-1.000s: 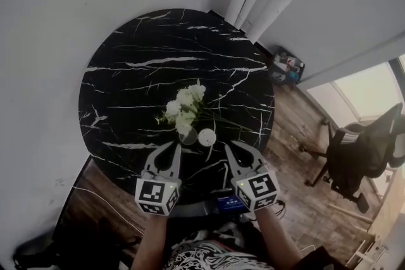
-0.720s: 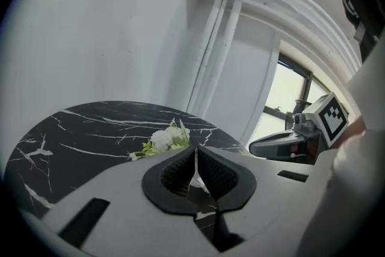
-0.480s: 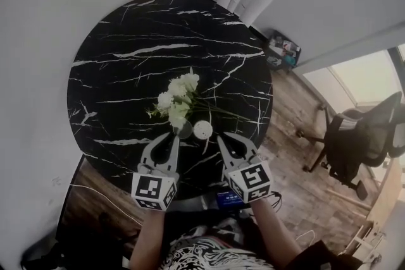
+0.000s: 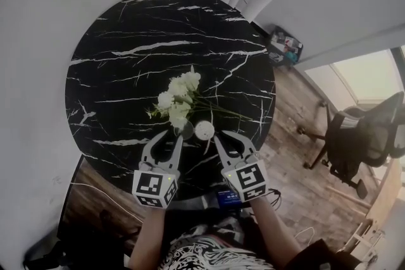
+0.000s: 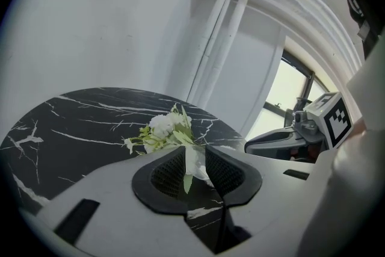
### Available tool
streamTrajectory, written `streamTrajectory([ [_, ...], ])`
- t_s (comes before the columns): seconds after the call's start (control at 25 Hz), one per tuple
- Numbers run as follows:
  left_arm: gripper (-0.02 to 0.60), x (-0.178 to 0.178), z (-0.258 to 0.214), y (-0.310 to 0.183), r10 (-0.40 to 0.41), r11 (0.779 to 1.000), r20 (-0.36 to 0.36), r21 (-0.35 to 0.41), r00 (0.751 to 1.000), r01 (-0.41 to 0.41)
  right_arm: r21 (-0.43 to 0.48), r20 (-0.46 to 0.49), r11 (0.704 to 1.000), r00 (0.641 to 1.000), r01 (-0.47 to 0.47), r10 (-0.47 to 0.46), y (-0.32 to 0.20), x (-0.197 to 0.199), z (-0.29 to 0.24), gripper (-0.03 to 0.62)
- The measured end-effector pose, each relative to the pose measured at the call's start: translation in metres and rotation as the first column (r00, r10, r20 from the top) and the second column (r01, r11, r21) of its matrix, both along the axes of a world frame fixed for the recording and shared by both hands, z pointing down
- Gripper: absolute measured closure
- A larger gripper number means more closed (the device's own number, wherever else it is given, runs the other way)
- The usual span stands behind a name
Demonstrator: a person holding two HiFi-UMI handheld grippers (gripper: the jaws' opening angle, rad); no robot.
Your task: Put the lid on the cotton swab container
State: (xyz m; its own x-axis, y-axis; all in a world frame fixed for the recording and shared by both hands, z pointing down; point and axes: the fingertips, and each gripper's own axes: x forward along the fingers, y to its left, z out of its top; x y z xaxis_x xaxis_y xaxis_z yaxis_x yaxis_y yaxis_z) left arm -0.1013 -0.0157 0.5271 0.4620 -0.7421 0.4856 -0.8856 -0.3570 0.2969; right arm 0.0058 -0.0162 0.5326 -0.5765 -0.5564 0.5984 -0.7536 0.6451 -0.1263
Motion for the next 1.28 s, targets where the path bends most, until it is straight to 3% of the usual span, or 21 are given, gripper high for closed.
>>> streamTrajectory([
  [0.48,0.482,0.004,0.009,-0.005,0.018,1.000,-0.010,-0.025,1.000,-0.018,0.001,0.019,1.000,0.999,0.030,-0.030,-0.003,-0.010,0.003,0.573],
  [1.12,0.440,0.003,0.028,-0.003,0.037,0.995,0.000,-0.098,0.999,-0.036,-0.005,-0.029,0.999,0.999,0.044,-0.044,-0.001,-0.016,0.010,0.573],
  [1.28,0.440,0.005,0.030,-0.002,0.032,0.992,-0.047,-0.119,0.998,-0.037,-0.007,-0.028,0.999,0.999,0.045,-0.045,-0.001,-0.016,0.011,0.574],
])
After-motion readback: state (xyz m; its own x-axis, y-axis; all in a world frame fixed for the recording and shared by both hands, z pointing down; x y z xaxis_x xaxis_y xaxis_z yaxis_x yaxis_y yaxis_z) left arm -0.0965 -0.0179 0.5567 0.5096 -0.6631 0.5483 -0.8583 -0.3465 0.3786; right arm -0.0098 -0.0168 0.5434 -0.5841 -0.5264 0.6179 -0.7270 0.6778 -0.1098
